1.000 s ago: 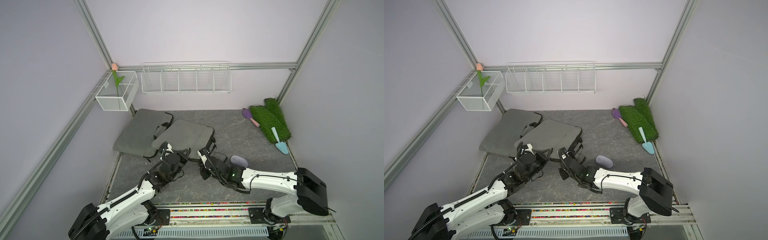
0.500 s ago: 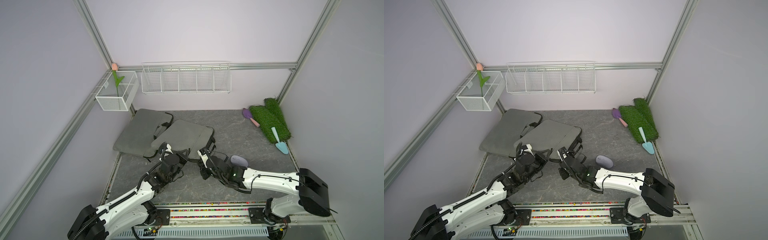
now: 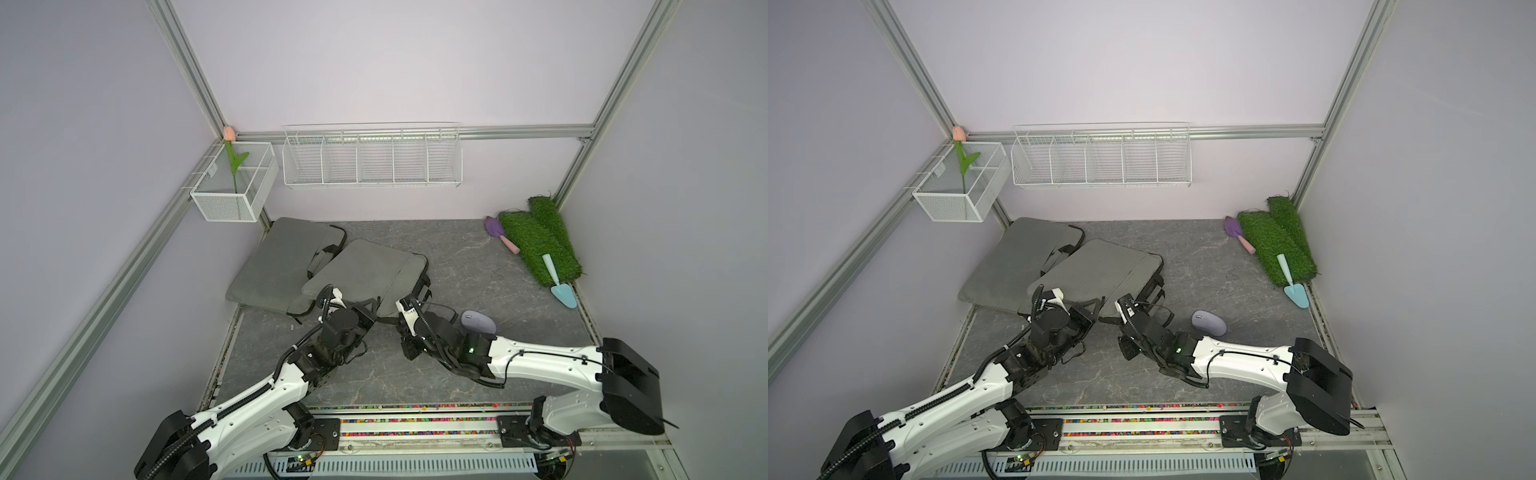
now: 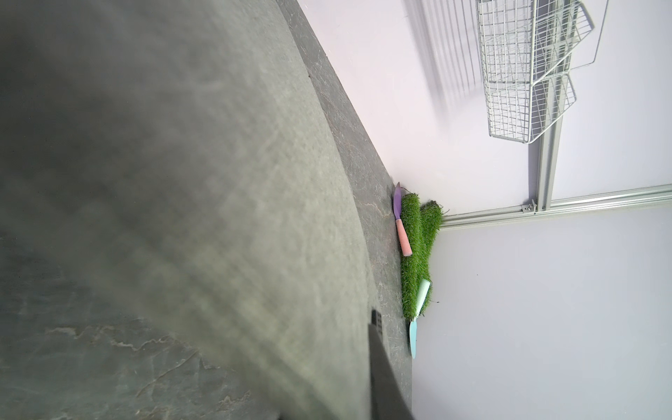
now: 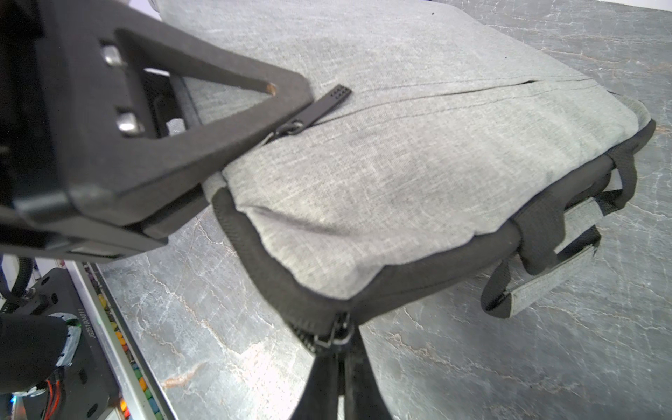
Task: Put the mouse into the laptop bag
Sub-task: Unzip the zipper on the zippered laptop bag.
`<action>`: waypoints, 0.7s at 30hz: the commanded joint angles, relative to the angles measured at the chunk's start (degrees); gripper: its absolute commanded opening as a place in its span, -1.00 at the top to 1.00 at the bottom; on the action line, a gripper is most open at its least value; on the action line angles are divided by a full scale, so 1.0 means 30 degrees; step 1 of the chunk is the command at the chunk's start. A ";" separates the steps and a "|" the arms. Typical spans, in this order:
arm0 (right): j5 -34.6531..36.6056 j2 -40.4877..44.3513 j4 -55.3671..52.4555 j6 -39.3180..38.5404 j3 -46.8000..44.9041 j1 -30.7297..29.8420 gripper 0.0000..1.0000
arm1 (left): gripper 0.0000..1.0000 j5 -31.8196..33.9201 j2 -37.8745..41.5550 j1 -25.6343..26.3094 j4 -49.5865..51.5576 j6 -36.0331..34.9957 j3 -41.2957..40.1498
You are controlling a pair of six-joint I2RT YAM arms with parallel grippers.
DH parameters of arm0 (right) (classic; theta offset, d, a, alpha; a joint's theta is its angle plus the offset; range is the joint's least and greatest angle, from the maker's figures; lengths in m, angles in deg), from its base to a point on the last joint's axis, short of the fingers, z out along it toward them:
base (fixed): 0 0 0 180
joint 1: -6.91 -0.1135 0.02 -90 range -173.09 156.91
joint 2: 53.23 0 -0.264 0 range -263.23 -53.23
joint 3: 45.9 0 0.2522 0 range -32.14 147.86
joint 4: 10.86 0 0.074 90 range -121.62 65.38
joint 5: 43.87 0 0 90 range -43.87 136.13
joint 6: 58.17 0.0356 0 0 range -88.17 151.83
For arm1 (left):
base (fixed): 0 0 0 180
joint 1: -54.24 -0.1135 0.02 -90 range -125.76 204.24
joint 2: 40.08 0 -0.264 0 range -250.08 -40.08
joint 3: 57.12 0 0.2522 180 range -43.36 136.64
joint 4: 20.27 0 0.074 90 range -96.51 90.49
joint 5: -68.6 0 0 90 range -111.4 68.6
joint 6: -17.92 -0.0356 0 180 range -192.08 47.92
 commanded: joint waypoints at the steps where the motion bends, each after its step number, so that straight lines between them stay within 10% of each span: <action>1: 0.0360 0.0888 -0.0817 -0.0242 -0.0603 0.0276 0.87 | 1.00 0.1176 0.0692 -0.0071 -0.1584 -0.0257 0.0118; 21: -0.1467 0.0983 -0.1044 -0.0661 -0.0356 0.0588 0.87 | 1.00 0.1267 0.0909 -0.0071 -0.1579 -0.0301 -0.0108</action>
